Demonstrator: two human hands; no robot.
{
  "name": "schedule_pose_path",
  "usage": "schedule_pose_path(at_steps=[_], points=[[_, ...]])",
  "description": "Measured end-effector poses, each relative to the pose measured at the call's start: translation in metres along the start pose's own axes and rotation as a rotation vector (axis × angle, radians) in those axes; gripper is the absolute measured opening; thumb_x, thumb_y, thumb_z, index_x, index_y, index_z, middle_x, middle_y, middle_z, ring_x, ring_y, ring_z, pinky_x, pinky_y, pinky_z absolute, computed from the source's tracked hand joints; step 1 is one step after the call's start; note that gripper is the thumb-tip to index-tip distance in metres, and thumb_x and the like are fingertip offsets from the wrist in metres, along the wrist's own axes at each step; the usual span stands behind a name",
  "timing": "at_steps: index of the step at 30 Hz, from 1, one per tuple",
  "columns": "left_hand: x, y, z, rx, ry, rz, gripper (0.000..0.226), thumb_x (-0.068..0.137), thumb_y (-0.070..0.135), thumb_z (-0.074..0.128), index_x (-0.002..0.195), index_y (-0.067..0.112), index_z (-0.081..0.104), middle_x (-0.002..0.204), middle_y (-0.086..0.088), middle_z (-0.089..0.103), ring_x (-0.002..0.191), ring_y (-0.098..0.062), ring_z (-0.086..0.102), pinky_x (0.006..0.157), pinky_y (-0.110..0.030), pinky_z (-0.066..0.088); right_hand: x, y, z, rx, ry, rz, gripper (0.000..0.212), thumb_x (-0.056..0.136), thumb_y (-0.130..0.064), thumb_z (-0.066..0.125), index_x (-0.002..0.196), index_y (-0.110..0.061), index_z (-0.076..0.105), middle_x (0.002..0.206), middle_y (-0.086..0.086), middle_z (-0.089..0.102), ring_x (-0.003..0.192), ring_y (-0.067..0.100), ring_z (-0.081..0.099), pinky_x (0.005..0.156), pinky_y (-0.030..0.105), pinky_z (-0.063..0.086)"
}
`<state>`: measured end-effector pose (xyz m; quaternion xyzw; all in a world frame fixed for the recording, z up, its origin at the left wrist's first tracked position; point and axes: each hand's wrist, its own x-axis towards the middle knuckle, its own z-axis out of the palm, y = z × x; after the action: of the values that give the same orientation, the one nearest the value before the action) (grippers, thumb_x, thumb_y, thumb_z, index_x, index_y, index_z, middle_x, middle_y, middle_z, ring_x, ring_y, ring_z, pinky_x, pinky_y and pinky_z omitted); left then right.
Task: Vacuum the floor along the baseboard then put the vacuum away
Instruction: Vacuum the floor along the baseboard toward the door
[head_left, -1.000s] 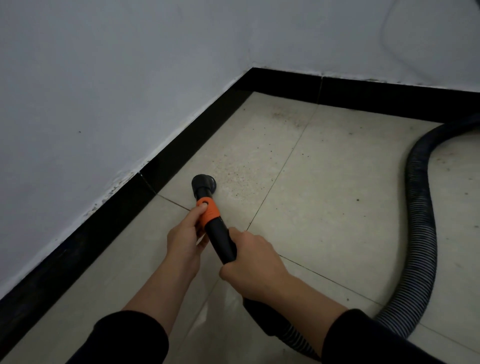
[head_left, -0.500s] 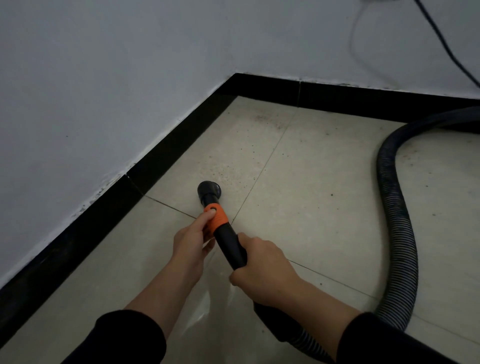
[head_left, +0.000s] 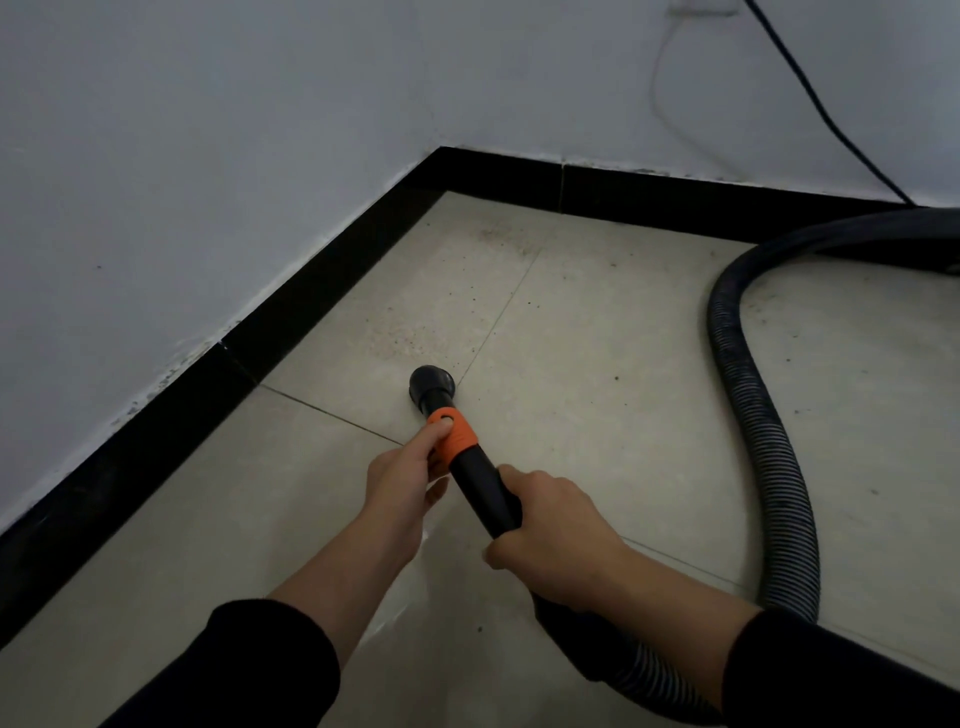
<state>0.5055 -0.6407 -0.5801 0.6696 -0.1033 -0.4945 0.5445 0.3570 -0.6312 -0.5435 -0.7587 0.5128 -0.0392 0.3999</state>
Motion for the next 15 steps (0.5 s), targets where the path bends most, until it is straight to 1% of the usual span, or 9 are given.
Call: schedule_pose_path(at_steps=[2,6,8,12,15], points=[[-0.006,-0.003,0.006,0.007,-0.012,-0.005,0.025,0.083,0.027,0.072,0.099,0.008,0.066,0.094,-0.006,0.069,0.086,-0.015,0.064,0.066,-0.027,0.048,-0.007,0.004,-0.006,0.002,-0.001,0.009,0.027,0.076,-0.019,0.066,0.098,-0.021,0.050,0.081,-0.001,0.056,0.066,0.015,0.055,0.052,0.022,0.040],[-0.019,-0.007,0.019,0.015,-0.039,-0.018,0.017,0.084,0.025,0.071,0.093,0.012,0.065,0.091,-0.005,0.068,0.083,-0.014,0.063,0.067,-0.027,0.048,-0.020,0.015,-0.016,-0.002,-0.002,0.024,0.026,0.077,-0.018,0.067,0.096,-0.022,0.050,0.077,-0.003,0.054,0.063,0.012,0.053,0.051,0.021,0.038],[-0.021,-0.008,0.024,0.040,-0.049,-0.028,0.018,0.084,0.026,0.072,0.095,0.013,0.066,0.091,-0.004,0.069,0.081,-0.013,0.063,0.067,-0.027,0.048,-0.022,0.019,-0.019,-0.010,0.003,0.026,0.026,0.076,-0.019,0.068,0.097,-0.022,0.051,0.076,-0.003,0.054,0.064,0.012,0.054,0.051,0.021,0.038],[-0.022,-0.005,0.028,0.072,-0.058,-0.035,0.019,0.083,0.027,0.072,0.092,0.012,0.067,0.090,-0.005,0.069,0.078,-0.013,0.064,0.067,-0.027,0.048,-0.021,0.021,-0.023,-0.012,0.010,0.029,0.026,0.076,-0.019,0.069,0.094,-0.022,0.051,0.075,-0.003,0.053,0.064,0.011,0.053,0.051,0.021,0.037],[-0.019,0.000,0.026,0.085,-0.060,-0.017,0.022,0.083,0.028,0.072,0.095,0.011,0.067,0.091,-0.006,0.070,0.078,-0.014,0.064,0.068,-0.027,0.049,-0.019,0.020,-0.024,0.008,0.007,0.042,0.026,0.075,-0.018,0.069,0.092,-0.022,0.050,0.073,-0.003,0.053,0.063,0.013,0.053,0.050,0.022,0.036]])
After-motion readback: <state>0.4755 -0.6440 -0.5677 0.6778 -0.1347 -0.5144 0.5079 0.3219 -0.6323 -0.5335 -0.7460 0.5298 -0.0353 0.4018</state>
